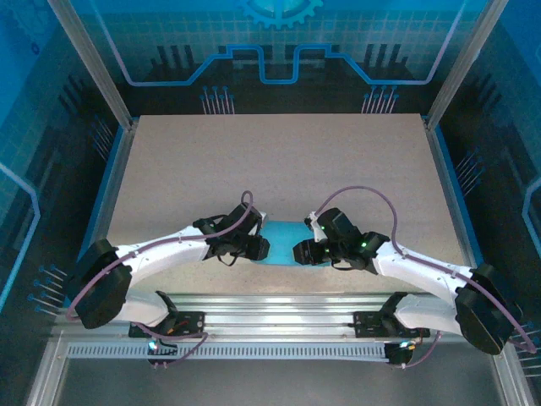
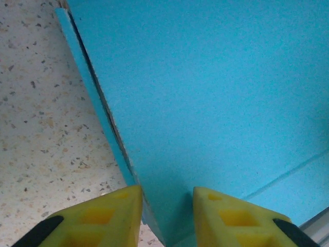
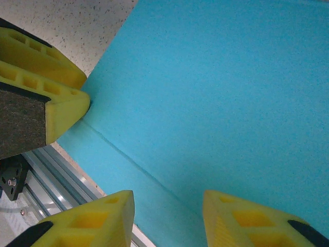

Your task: Fold the paper box

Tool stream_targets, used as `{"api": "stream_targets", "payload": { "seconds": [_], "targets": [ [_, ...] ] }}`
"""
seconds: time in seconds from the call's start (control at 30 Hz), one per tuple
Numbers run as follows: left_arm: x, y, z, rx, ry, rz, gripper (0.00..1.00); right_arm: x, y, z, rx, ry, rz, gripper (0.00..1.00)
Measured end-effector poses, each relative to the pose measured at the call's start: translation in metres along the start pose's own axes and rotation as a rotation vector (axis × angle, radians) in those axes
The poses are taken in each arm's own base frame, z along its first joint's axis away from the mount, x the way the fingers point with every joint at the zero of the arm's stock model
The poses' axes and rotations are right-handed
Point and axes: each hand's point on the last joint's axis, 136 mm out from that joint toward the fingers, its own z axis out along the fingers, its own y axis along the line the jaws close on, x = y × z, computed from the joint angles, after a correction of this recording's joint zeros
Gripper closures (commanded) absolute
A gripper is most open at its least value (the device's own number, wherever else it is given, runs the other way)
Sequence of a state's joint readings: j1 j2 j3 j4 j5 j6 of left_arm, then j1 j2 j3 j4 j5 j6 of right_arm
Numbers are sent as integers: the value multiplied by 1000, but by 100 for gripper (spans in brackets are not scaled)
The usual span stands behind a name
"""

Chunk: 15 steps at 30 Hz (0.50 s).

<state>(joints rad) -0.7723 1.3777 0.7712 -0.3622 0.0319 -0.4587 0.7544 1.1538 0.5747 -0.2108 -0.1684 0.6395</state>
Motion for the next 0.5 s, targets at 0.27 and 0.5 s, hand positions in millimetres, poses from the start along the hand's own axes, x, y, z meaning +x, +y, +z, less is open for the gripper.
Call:
{"api": "stream_targets", "payload": {
  "seconds": [0.27,0.5],
  "targets": [
    [1,-1,3,14,20,-29,79,9,-4,7,12,27,-2,59],
    [0,-3,6,33,27,-55,80,13,-7,10,21,34,4,60]
  ]
}}
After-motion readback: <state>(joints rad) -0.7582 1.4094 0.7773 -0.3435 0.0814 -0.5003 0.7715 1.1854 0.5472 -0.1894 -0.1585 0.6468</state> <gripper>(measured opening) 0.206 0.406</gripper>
